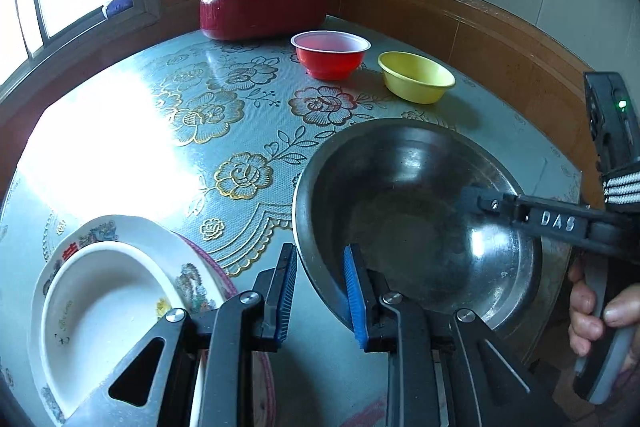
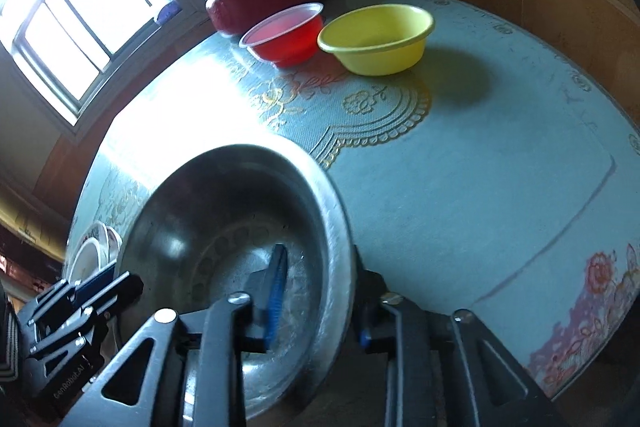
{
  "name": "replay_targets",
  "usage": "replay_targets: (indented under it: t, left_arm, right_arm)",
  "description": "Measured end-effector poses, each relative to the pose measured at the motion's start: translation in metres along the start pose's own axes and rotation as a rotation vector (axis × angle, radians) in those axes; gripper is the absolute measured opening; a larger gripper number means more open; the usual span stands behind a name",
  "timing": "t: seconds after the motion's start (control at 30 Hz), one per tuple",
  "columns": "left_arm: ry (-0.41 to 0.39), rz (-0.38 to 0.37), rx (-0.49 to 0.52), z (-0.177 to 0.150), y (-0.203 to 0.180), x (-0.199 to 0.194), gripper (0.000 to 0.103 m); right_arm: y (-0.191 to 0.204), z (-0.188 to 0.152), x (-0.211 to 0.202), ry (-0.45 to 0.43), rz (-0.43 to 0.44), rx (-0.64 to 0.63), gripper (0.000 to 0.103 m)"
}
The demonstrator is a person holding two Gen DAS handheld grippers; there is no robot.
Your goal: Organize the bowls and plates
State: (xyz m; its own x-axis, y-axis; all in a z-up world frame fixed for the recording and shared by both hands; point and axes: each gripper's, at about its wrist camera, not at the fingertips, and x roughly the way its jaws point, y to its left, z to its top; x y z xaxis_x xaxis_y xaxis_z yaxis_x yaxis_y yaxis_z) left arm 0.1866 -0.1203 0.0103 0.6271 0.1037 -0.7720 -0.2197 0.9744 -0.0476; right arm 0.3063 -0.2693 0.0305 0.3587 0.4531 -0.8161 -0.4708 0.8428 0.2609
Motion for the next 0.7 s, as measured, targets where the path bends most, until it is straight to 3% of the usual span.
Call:
replay_targets:
  t: [0.4, 0.53, 0.7]
  left_arm:
    - [-0.034, -0.042, 0.048, -0.003, 0.012, -0.014, 0.027]
    - [-0.068, -0.112, -0.002, 0.002, 0.024, -0.019, 0.027]
    - [-0.081, -0.132, -0.051, 0.016, 0.032, -0.018, 0.027]
  right_arm:
    - [-0.01, -0.006, -0.034, -0.118, -0.079, 0.136, 0.035]
    - [-0.018, -0.015, -0.052, -0.149, -0.115, 0.168, 0.038]
    - [-0.032, -0.019, -0.069, -0.184, -0.131, 0.213, 0.038]
